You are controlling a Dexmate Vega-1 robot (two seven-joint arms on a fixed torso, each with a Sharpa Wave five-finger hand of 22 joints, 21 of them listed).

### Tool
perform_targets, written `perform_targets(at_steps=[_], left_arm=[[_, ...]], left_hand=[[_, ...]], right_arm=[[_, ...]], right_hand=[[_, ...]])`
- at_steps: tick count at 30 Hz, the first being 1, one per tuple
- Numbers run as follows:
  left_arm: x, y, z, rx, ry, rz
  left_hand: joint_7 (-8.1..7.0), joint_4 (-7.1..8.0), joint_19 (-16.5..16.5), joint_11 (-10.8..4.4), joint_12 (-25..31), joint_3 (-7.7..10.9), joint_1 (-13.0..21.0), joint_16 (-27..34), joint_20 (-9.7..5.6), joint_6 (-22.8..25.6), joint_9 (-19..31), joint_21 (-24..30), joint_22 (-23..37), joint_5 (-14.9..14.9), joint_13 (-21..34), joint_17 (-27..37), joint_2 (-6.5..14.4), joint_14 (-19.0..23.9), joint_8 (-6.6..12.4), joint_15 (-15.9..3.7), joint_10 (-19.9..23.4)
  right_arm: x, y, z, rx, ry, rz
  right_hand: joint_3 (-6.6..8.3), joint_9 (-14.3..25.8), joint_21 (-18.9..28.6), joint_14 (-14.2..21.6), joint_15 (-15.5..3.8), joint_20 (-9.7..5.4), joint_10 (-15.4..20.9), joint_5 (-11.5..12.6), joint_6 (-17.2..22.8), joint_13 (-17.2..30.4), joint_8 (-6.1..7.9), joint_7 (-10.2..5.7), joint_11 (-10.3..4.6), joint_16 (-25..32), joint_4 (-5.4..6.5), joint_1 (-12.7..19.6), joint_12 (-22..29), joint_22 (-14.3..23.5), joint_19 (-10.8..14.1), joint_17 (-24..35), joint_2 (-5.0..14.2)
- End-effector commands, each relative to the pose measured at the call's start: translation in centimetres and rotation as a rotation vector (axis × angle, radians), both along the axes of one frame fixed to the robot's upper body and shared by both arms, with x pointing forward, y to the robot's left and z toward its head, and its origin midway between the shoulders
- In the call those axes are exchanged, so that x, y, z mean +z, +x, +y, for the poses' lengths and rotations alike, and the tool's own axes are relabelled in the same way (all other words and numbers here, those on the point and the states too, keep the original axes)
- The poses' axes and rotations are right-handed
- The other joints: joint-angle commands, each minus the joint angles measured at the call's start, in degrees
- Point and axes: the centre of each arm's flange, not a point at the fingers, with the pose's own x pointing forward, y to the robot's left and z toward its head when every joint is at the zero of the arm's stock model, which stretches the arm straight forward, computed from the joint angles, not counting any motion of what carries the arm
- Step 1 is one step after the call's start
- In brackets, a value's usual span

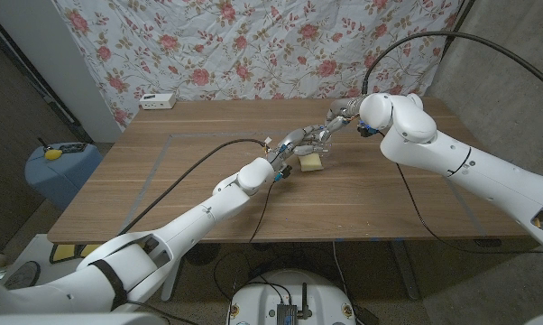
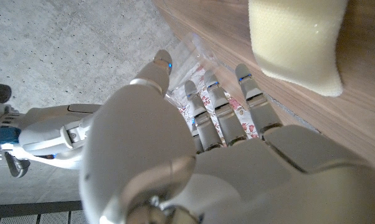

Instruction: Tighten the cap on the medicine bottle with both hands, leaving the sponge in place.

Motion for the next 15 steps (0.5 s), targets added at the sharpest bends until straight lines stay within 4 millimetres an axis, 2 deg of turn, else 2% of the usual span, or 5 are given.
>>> perform_targets(at_steps=[1, 15], left_arm=[[0.13, 0.15, -0.09, -0.004, 0.003, 0.000], [-0.05, 0.20, -0.10, -0.003, -0.003, 0.004]], left_hand=[[-0.35, -0.08, 0.12, -0.14, 0.50, 0.45, -0.01, 0.18, -0.30, 0.40, 0.16, -0.14, 0.27, 0.48, 0.25, 0.15, 0.28, 0.27, -0.06, -1.81, 0.72], [-0.53, -0.08, 0.08, -0.14, 0.45, 0.50, -0.04, 0.20, -0.37, 0.53, 0.16, -0.14, 0.27, 0.47, 0.25, 0.16, 0.29, 0.34, -0.02, -1.88, 0.61]], right_arm=[[-0.23, 0.19, -0.12, -0.005, 0.014, -0.020], [-0.85, 0.63, -0.19, -0.035, 0.012, -0.043]], right_hand=[[0.59, 0.13, 0.30, 0.88, -0.26, -0.07, 0.86, -0.07, 1.18, 0.18, 0.61, 0.05, -0.06, 0.46, 0.02, 0.39, 0.41, 0.01, 0.91, 0.13, 0.27], [0.52, -0.13, 0.68, 2.56, -1.61, -0.74, 2.82, -0.38, 3.30, 0.10, 1.15, 0.23, -0.61, 1.07, 0.44, 0.07, 0.85, 0.05, 2.36, 0.17, 0.52]])
